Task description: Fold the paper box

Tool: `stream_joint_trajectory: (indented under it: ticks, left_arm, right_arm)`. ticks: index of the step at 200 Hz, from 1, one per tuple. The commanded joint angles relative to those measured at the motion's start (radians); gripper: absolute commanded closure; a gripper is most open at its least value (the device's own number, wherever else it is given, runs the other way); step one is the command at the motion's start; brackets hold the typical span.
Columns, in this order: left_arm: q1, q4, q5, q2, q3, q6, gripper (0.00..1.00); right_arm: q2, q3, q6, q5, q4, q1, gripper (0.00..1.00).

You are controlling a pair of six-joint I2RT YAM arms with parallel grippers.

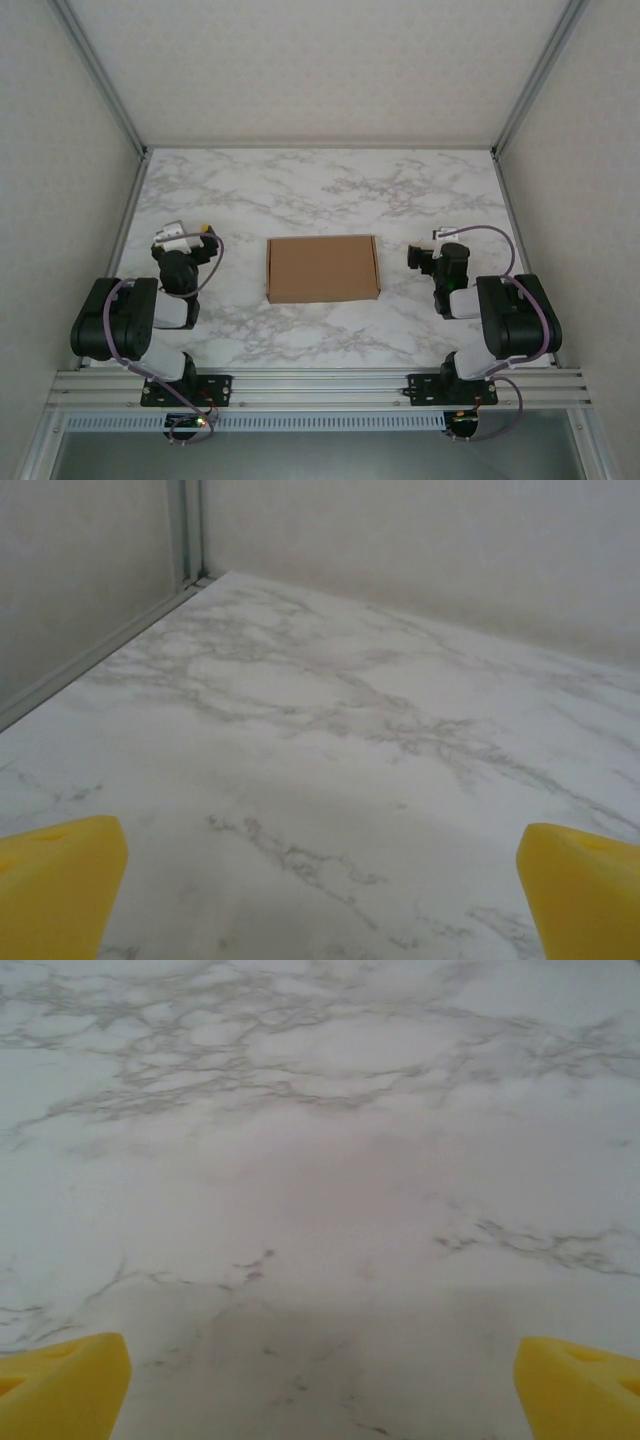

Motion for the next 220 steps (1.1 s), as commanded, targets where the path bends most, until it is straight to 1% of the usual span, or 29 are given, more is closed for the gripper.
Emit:
stream_joint_trajectory:
  ticks: [1,7,13,220]
  left_arm:
    - [0.005,0.047,0.028,0.006,0.014,0.017,0.01]
    - [0.005,0.032,0.028,0.003,0.016,0.016,0.0]
    - [0.005,0.04,0.027,0.003,0.016,0.017,0.0]
    - [0.005,0.035,0.028,0.003,0.015,0.016,0.01]
  right_arm:
    - [0.005,0.088,0.018,-0.076,-0.01,-0.03,0.01]
    - [0.0,0.094,0.018,-0.075,-0.036,-0.03,0.01]
    - [0.005,0.089,0.018,-0.076,-0.016,-0.031,0.01]
    - [0.002,0.09,0.014,-0.071,-0.02,-0.028,0.01]
